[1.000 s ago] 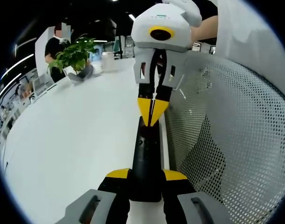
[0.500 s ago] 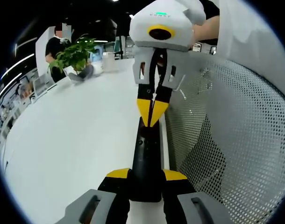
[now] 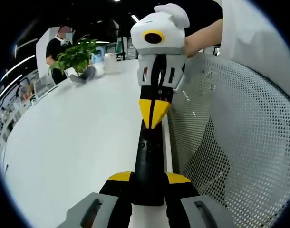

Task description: Press the specified remote control buttons in sequence, fully releasing each button before pressing the next.

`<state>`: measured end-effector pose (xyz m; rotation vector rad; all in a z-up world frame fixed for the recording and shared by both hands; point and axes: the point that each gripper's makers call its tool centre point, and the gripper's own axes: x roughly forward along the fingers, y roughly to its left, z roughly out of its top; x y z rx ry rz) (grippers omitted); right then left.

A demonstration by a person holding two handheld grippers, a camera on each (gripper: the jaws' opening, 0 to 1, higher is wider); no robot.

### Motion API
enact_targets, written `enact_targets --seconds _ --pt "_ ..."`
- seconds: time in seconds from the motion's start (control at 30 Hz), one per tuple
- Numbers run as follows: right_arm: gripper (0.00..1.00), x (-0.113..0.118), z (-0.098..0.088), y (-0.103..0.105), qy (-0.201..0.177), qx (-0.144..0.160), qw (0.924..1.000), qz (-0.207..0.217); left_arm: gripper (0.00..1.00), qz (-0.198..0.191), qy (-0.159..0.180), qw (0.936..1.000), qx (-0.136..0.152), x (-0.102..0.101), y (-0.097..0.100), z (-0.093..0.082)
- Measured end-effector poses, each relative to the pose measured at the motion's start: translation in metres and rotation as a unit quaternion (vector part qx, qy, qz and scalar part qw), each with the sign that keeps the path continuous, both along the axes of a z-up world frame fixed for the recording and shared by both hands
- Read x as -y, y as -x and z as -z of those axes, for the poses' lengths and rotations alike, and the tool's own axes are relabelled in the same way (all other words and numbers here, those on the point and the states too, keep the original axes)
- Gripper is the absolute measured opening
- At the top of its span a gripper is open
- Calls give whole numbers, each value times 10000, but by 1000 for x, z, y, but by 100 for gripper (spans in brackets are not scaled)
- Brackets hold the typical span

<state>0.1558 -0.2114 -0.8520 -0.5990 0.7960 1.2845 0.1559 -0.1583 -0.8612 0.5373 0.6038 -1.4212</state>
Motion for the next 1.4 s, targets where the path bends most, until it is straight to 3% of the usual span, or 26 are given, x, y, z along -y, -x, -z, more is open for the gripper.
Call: enact_targets --seconds 0.2,0.33,0.53,0.63,0.77,0.9,1.03,1.27,1.4 --pt "0 -5 1 -1 32 75 9999 -143 25 -1 1 10000 -4 0 0 0" --pt "0 -8 2 1 460 406 9950 -788 25 7 8 10000 -9 0 0 0" --pt "0 -10 5 0 1158 298 9882 -959 25 6 21 10000 -20 -1 0 0" --pt "0 -11 5 -1 1255 230 9878 -891 25 -1 27 10000 -23 0 0 0" --pt "0 -8 5 -2 1067 162 9921 -635 25 -4 25 10000 -23 0 0 0" --pt "0 -9 3 -2 489 53 9986 -179 25 -5 22 10000 -18 0 0 0" --pt "0 -8 2 -3 102 -39 9999 63 25 -9 27 10000 -21 0 0 0" --pt "0 -15 -1 -2 91 -108 9999 -48 25 -14 28 10000 -18 0 -1 0" --pt "0 -19 1 -1 254 15 9989 -387 25 -13 30 10000 -18 0 -1 0"
